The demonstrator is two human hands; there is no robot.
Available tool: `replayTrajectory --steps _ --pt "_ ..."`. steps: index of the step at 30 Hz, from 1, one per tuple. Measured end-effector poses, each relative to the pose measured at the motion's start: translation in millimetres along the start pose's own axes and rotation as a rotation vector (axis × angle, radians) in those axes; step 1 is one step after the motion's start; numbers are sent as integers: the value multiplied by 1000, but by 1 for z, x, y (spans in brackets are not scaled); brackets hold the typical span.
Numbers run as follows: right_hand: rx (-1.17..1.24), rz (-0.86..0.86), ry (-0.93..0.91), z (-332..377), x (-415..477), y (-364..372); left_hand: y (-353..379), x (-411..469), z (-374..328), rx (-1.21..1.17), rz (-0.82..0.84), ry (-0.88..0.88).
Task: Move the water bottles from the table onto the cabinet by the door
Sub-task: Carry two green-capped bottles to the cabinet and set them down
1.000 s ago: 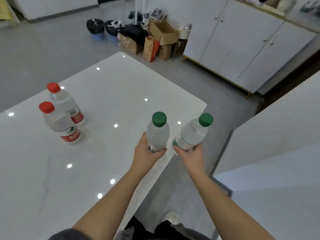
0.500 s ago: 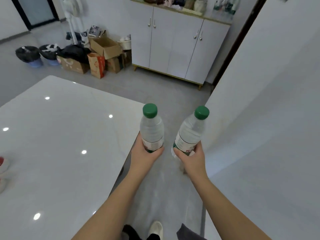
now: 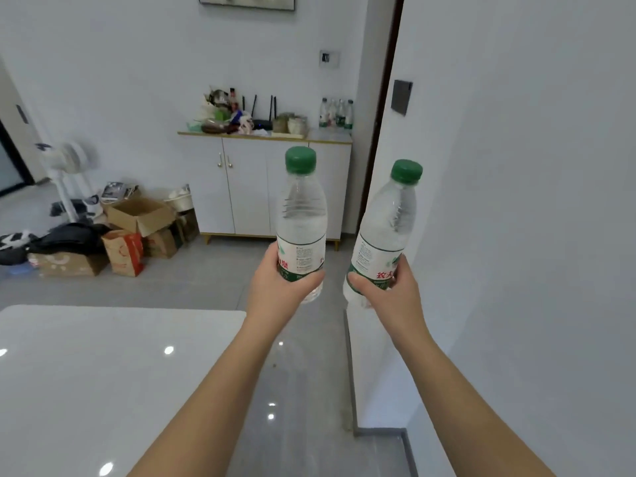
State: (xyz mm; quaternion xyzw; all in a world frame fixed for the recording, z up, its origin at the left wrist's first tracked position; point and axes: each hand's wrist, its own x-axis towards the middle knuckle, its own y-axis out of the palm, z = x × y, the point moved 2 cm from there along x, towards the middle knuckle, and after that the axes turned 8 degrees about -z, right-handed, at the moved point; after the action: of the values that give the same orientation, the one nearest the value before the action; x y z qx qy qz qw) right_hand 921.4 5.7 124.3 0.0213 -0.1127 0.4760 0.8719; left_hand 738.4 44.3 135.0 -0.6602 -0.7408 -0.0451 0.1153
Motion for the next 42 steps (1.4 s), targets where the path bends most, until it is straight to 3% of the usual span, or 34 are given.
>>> replayTrajectory --steps 12,18,31,42 --pt "19 -6 -223 141 65 13 -2 80 -132 -20 95 155" --pt "17 21 -235 174 75 21 -8 95 -176 -70 138 177" --pt "-39 3 -205 163 92 41 -18 130 -156 -61 154 117" --pt "-18 8 -184 134 171 65 17 201 -117 2 135 49"
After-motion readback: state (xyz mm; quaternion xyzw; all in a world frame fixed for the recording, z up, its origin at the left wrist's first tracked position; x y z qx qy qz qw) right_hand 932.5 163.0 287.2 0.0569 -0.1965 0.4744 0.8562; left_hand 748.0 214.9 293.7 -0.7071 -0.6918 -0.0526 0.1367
